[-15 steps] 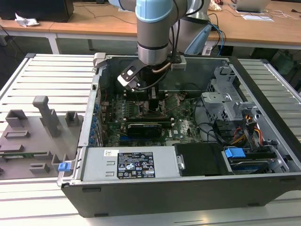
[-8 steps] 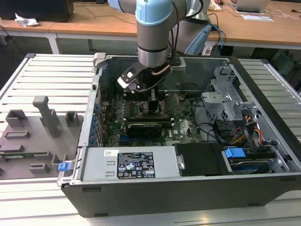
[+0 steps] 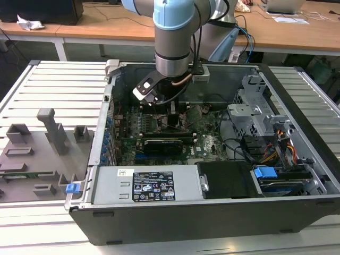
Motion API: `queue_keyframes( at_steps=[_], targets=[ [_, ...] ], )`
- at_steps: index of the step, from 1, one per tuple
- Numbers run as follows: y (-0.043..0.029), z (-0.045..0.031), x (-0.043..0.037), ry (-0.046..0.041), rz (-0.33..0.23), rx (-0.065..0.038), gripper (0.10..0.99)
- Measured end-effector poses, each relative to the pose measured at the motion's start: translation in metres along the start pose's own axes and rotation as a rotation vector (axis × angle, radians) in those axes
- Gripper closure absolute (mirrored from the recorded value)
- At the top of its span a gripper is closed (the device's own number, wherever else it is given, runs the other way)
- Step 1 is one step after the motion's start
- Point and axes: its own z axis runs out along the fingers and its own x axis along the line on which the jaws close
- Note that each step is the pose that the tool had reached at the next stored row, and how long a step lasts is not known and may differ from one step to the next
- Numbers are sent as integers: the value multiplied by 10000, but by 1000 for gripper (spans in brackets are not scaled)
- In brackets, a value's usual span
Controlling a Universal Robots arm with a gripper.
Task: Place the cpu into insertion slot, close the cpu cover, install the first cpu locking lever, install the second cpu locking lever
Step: 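Place the cpu into insertion slot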
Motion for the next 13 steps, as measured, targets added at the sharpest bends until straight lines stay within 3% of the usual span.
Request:
queue_keyframes(
  at_steps=[2,5,13],
  targets=[
    [0,-14,1,-31,0,-1,557],
    [7,-19,0,-205,-15,-3,557],
    [23,-17,16,-216,-12,5,557]
  ],
)
